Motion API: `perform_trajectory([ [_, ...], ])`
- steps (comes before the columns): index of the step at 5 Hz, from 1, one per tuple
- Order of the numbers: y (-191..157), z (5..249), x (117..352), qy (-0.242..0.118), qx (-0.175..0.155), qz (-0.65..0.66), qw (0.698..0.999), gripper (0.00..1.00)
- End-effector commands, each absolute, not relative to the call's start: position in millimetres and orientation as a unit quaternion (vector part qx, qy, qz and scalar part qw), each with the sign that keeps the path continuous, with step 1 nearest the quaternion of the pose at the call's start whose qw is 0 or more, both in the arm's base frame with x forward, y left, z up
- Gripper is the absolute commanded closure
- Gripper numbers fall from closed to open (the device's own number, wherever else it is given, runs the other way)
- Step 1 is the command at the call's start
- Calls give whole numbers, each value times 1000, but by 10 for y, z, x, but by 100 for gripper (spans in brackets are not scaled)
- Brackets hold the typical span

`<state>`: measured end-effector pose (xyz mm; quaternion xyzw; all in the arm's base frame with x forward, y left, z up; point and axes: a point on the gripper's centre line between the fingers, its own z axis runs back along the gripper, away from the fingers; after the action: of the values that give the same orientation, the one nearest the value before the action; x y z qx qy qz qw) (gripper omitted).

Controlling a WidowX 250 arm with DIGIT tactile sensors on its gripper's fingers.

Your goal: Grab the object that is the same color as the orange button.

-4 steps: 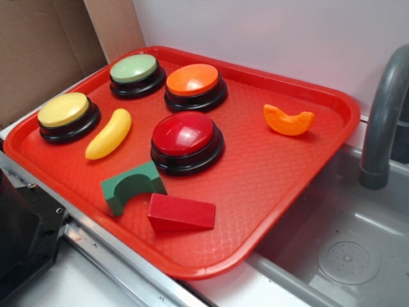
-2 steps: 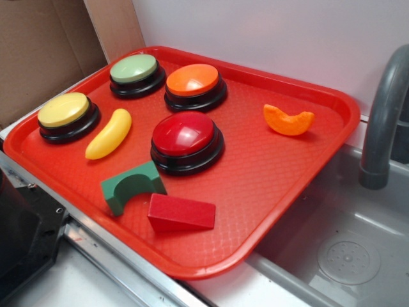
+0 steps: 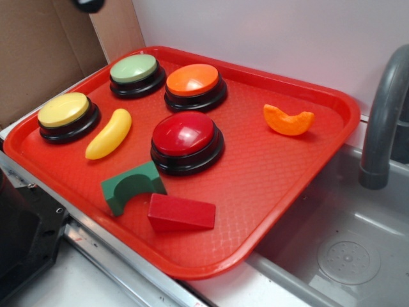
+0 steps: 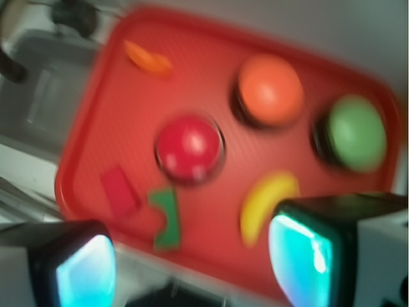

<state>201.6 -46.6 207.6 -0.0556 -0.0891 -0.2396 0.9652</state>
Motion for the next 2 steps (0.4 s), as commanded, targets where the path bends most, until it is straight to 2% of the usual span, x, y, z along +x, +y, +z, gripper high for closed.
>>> perform_trajectory([
  [1, -1008, 1945, 2843, -113, -67, -421, 898, 0],
  [2, -1207, 1672, 3074, -110, -44, -474, 872, 0],
])
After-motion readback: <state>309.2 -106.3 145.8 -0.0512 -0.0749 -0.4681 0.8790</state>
